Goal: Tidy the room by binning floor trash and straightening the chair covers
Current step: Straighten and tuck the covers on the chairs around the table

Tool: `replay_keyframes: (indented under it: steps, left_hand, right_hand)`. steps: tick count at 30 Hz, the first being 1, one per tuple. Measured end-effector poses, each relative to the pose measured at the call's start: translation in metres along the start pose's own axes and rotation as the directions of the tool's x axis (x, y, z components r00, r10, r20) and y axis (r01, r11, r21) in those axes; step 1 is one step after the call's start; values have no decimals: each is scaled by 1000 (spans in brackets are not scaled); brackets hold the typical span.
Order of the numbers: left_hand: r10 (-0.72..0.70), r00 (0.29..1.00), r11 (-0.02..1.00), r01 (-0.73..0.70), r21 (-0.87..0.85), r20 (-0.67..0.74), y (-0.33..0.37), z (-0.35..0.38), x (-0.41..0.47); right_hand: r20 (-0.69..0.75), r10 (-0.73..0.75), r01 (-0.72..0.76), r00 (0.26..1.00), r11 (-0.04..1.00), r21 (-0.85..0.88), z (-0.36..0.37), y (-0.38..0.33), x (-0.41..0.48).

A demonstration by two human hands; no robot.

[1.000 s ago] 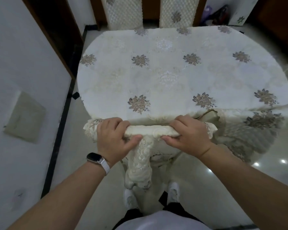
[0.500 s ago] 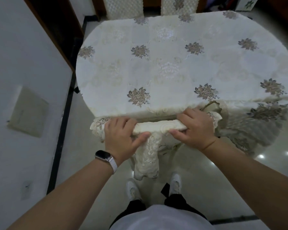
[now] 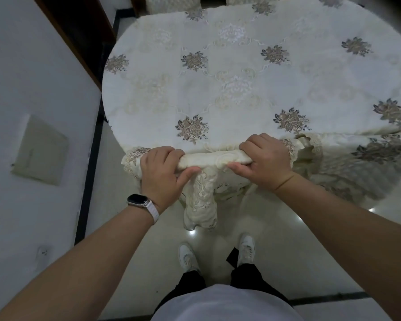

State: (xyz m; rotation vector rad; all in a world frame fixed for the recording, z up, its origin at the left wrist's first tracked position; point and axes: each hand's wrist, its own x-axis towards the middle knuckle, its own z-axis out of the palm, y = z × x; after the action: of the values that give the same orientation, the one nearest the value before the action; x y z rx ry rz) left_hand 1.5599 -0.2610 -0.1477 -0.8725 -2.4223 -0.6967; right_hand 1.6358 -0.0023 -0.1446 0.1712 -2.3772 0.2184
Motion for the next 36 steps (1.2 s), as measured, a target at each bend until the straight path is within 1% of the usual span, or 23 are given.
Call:
replay_keyframes:
  steps: [10,14,18,26,32,36]
  left_hand:
    - [-18,998,1000,18,12,55,-16,21,-18]
    - [-18,997,1000,16,21,79,-27,25,-17]
    - [-11,997,1000,10,6,80,-38,26,-17]
    - [-15,994,999,19,-45,104,-42,31,-24]
    - [-26,986,998,33,-46,164,-45,31,-22]
    - [-68,973,992,89,-85,222,-39,25,-18]
  right_hand:
    - [41,-46,43,998,995,89,30,6,-11]
    - [67,-65,59,996,995,78,41,4,-7]
    - [75,-49,46,996,998,48,51,2,-6]
    - [131,-52,43,990,996,73,59,1,-16]
    - [135,-35,27,990,998,60,61,0,-14]
    - [143,-6,1,990,999,35,60,-2,-14]
